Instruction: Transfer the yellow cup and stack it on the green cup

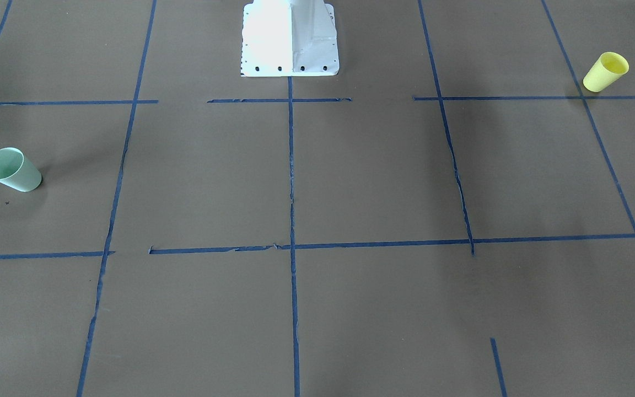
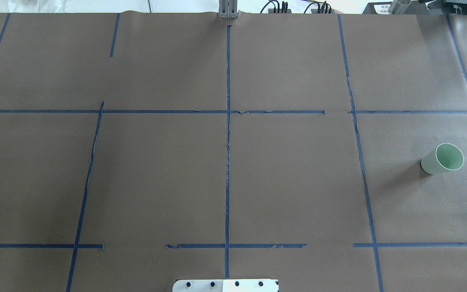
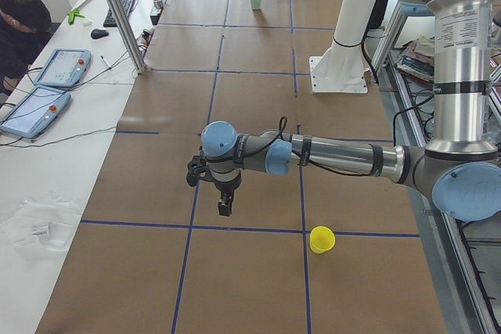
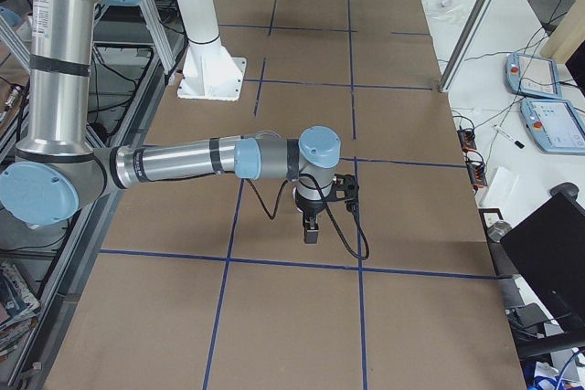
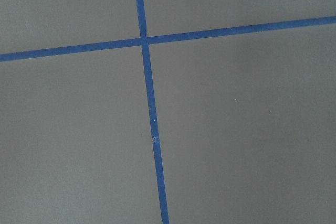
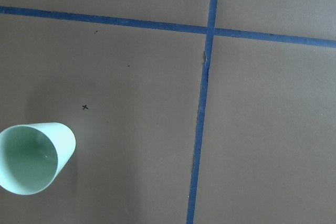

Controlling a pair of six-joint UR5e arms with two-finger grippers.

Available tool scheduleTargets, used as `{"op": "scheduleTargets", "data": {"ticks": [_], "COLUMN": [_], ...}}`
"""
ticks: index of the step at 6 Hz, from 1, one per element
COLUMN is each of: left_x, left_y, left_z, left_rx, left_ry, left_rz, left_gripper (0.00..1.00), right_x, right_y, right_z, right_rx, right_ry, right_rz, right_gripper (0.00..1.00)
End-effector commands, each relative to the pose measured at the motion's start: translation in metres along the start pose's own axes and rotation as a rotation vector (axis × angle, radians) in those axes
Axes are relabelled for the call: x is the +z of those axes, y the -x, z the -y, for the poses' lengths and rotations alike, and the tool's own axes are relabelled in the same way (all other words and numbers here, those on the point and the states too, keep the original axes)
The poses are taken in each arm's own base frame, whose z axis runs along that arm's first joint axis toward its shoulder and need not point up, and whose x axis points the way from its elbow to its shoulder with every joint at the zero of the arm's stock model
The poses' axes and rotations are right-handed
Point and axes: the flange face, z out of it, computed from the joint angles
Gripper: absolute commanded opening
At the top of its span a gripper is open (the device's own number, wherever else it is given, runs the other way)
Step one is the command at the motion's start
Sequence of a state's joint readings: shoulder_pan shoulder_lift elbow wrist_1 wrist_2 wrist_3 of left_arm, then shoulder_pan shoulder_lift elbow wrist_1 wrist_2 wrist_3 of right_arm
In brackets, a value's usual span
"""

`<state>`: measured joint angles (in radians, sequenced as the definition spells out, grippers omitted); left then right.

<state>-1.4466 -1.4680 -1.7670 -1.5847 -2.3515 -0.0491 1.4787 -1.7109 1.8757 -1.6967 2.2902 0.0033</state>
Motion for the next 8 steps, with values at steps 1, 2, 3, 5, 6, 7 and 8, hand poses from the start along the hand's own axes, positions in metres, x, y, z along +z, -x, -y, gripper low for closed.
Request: {"op": "scheduleTargets", "data": {"ticks": [1,2,3,5,6,7,8], "left_x": [-0.001,-0.001,-0.013,-0.036,-0.050,-0.064,-0.070], "left_y": [-0.002,-0.002,-0.015,-0.032,-0.045,-0.063,-0.095], "left_z": [0.000,0.001,0.008,0.036,0.035,0.035,0.029], "left_rx": [0.007,0.007,0.031,0.078,0.102,0.134,-0.010], "left_ry": [-0.002,0.000,-0.031,-0.090,-0.118,-0.153,-0.177], "left_rz": [-0.008,-0.005,0.002,0.043,0.046,0.078,0.073], "left_gripper": [1.00,1.00,1.00,1.00,1.00,1.00,1.00], "right_x": [0.000,-0.001,-0.001,-0.010,-0.009,-0.012,-0.016], "right_y": [0.000,0.001,0.002,0.010,0.008,0.011,0.015], "right_z": [0.000,0.002,0.003,0.015,0.014,0.014,0.016], "right_rx": [0.005,0.006,0.007,-0.006,-0.018,-0.018,-0.032], "right_ry": [-0.001,-0.003,-0.002,-0.024,-0.020,-0.027,-0.036], "right_rz": [0.000,0.000,0.002,0.008,0.005,0.006,0.006], "right_gripper": [1.00,1.00,1.00,1.00,1.00,1.00,1.00]}}
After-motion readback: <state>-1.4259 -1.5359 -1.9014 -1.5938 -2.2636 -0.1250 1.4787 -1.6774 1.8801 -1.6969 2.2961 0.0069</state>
